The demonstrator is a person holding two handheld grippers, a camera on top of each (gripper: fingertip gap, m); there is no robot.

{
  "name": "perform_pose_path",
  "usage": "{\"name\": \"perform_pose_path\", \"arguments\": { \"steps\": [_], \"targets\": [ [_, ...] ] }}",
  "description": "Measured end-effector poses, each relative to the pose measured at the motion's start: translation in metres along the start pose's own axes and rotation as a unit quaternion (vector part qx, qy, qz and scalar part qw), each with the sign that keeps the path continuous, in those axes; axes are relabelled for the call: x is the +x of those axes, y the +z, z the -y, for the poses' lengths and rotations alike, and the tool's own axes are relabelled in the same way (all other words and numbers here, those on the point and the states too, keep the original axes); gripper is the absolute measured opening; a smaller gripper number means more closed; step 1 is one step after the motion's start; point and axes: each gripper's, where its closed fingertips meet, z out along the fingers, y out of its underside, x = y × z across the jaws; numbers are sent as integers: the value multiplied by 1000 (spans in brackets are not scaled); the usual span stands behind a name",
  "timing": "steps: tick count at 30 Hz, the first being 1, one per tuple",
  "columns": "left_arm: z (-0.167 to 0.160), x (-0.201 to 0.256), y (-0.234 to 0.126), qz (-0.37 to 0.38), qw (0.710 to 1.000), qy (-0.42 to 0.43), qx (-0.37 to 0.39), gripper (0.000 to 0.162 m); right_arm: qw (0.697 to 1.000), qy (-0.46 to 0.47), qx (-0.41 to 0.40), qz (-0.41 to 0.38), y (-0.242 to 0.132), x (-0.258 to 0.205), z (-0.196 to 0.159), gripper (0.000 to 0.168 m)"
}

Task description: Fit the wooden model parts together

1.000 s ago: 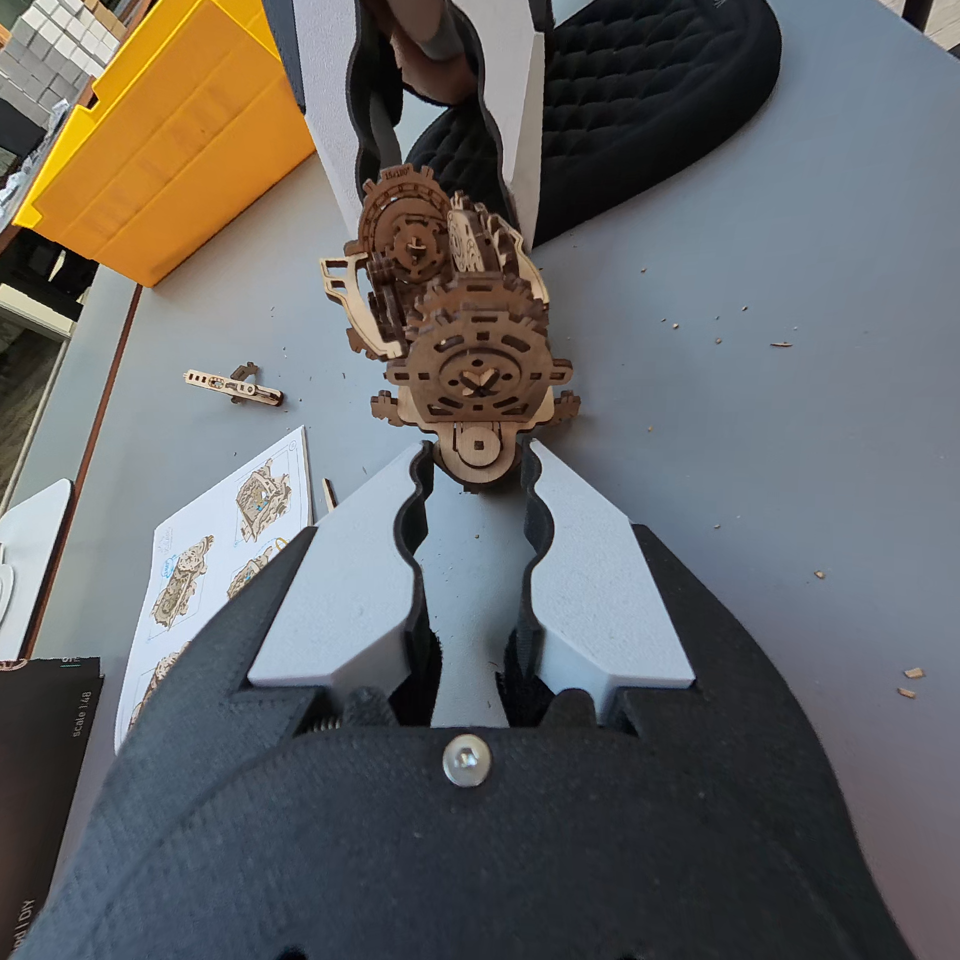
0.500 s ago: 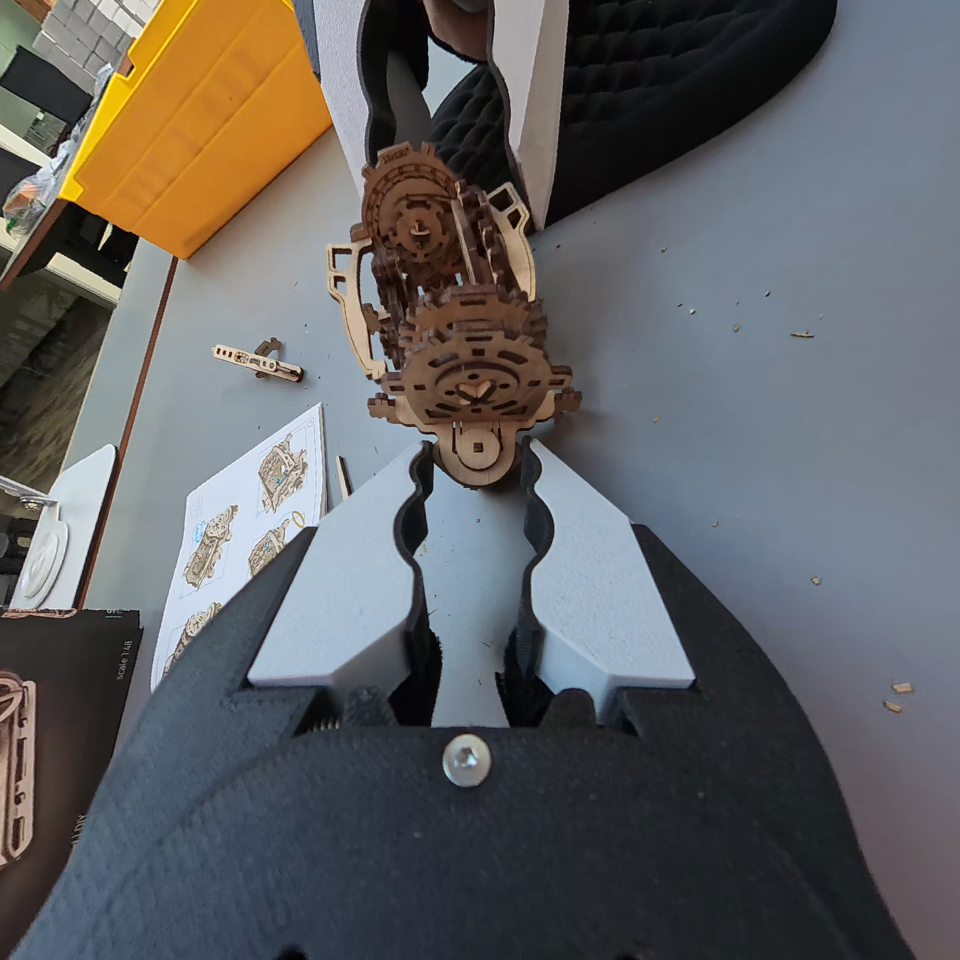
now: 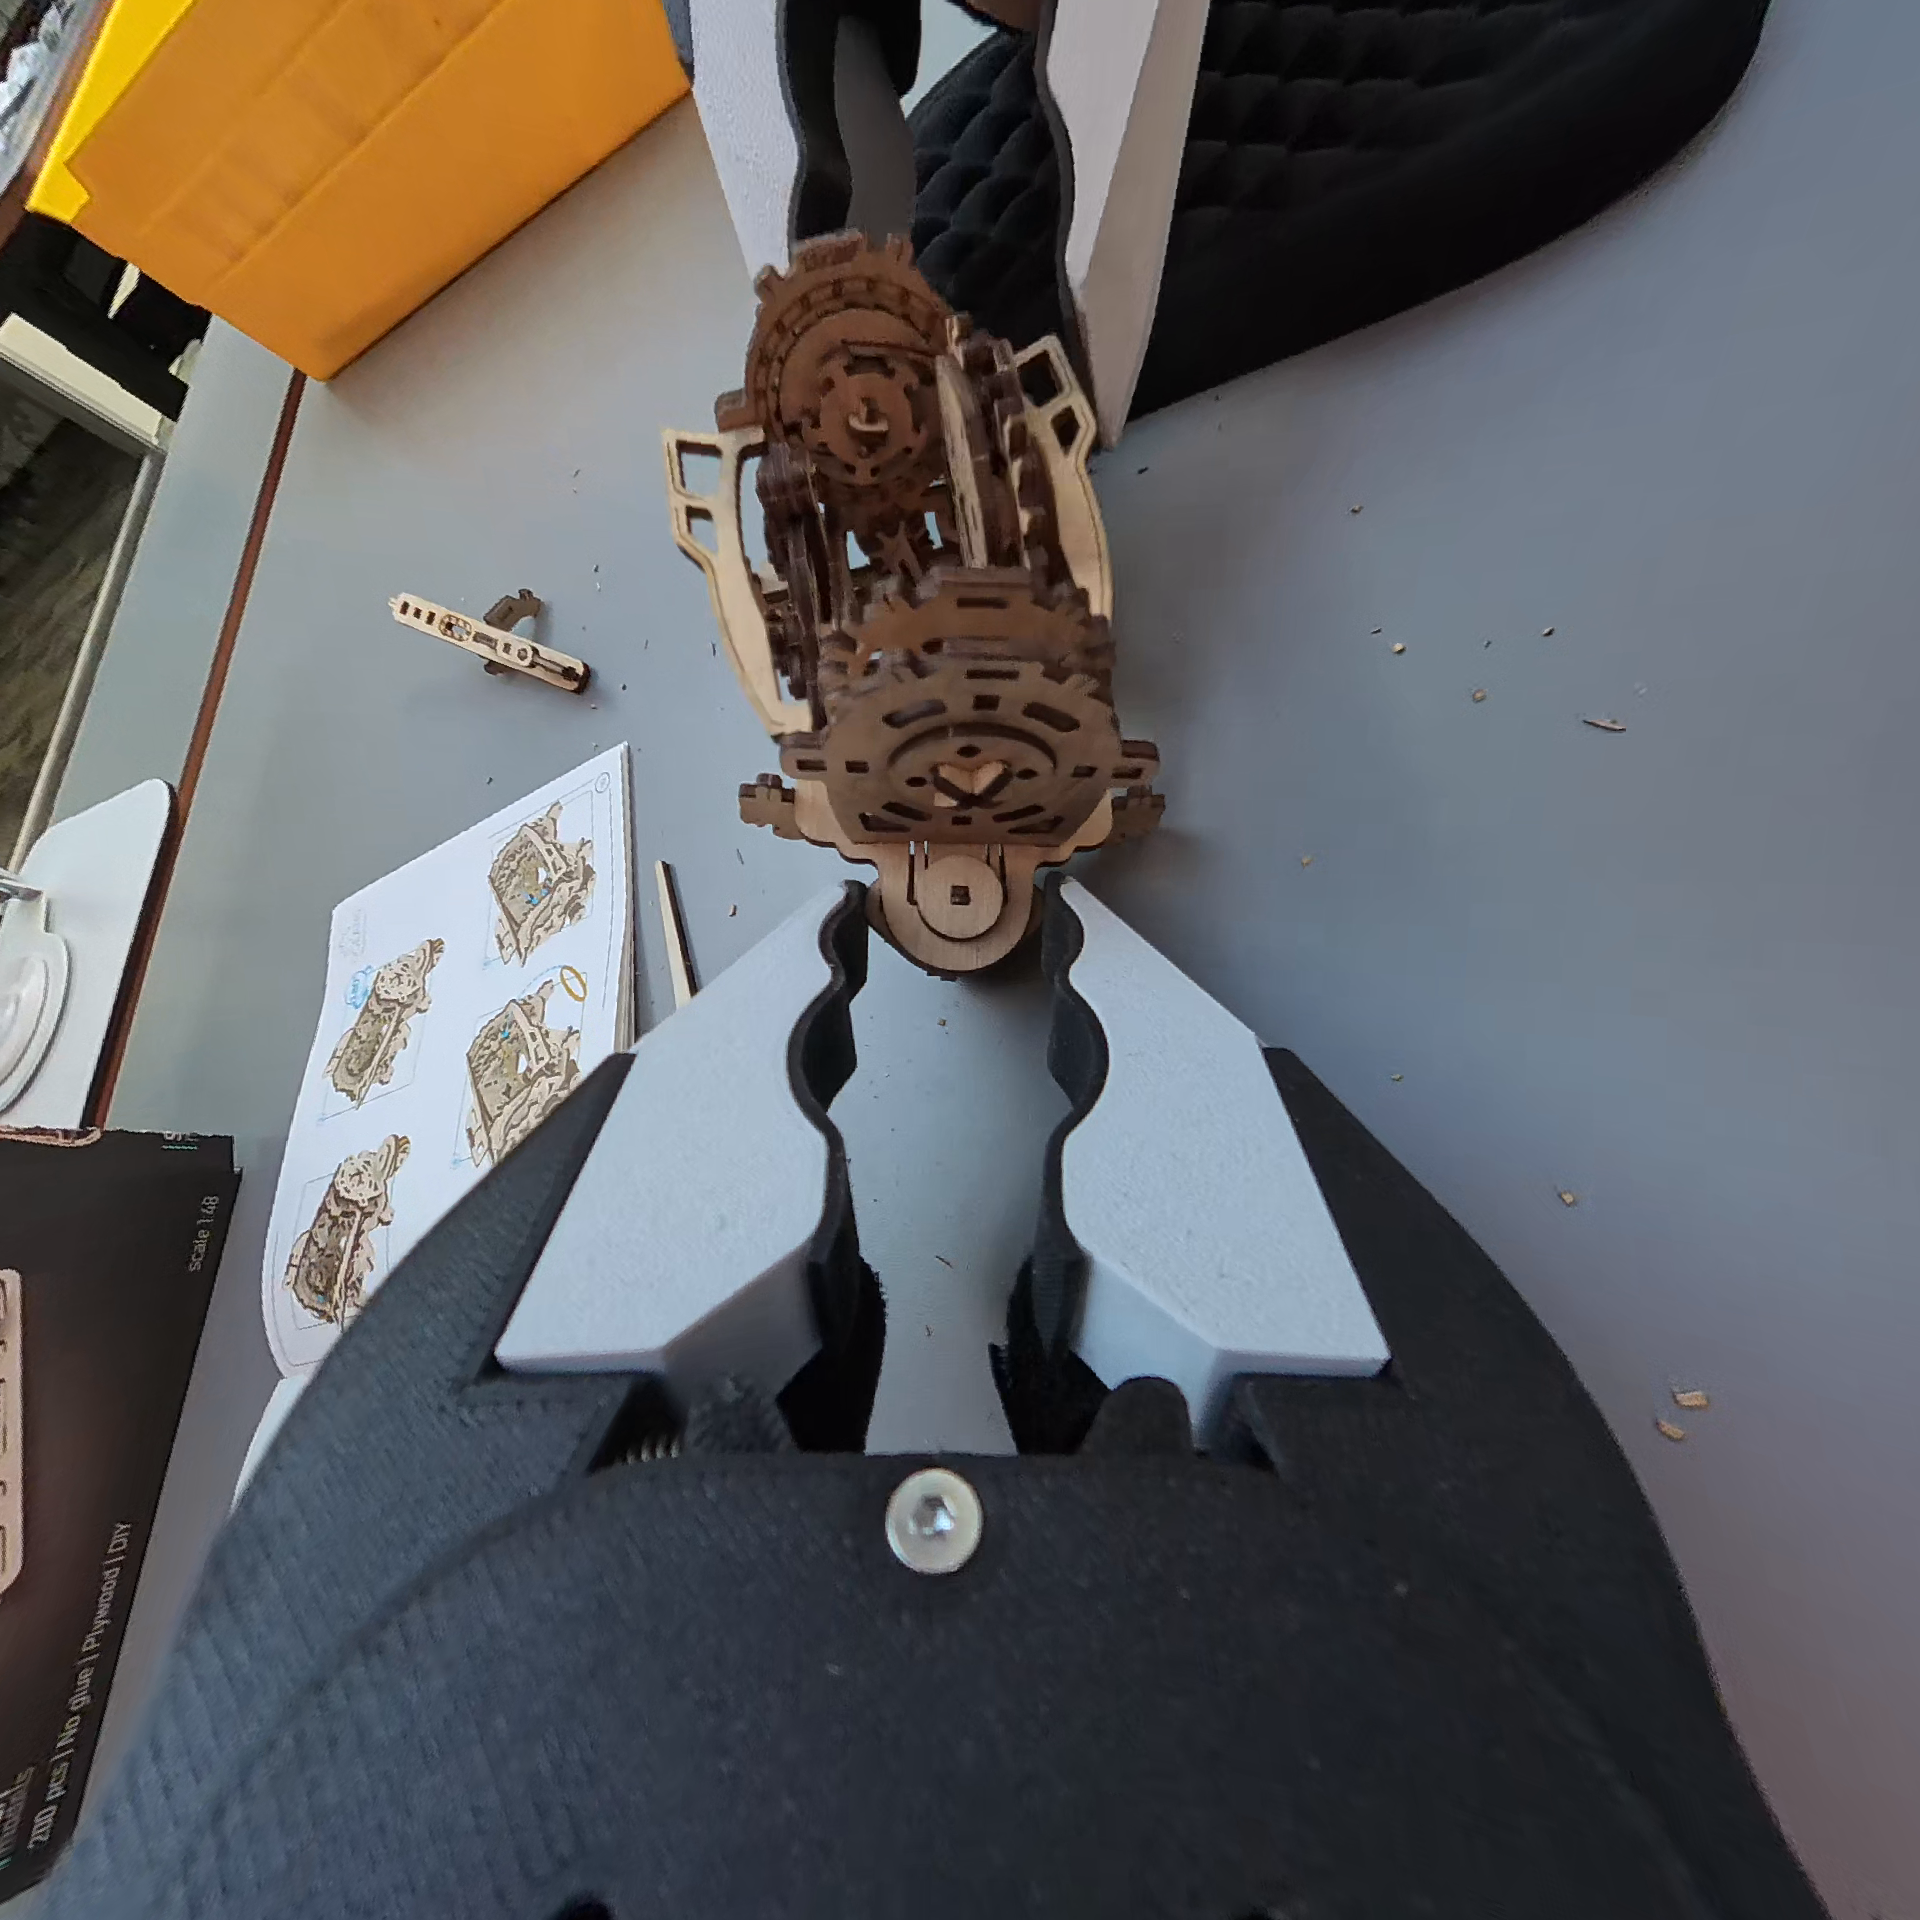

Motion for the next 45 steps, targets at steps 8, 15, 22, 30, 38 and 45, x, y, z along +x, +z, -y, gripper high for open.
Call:
{"name": "perform_pose_path", "arguments": {
  "steps": [8, 15, 22, 30, 38, 45],
  "targets": [
    [-1, -1, 0, -5, 998, -18, -54, 32, 1000, 4, -8, 1, 1, 0, -3, 54],
    [-4, 1, -3, -20, 994, -55, -96, 32, 1000, 18, -7, 11, 2, 0, -3, 54],
    [-1, -2, -3, -29, 991, -79, -104, 32, 999, 24, -13, 19, 3, 0, -5, 53],
    [-3, -5, 1, -17, 994, -73, -83, 32, 1000, 21, -9, 15, 2, 0, -4, 52],
    [-3, -5, 1, -22, 993, -91, -69, 32, 1000, 11, 10, 23, -12, 9, -4, 52],
    [-1, -4, 3, -30, 994, -78, -66, 32, 995, -92, -41, 25, -27, 31, -17, 37]
  ]
}}
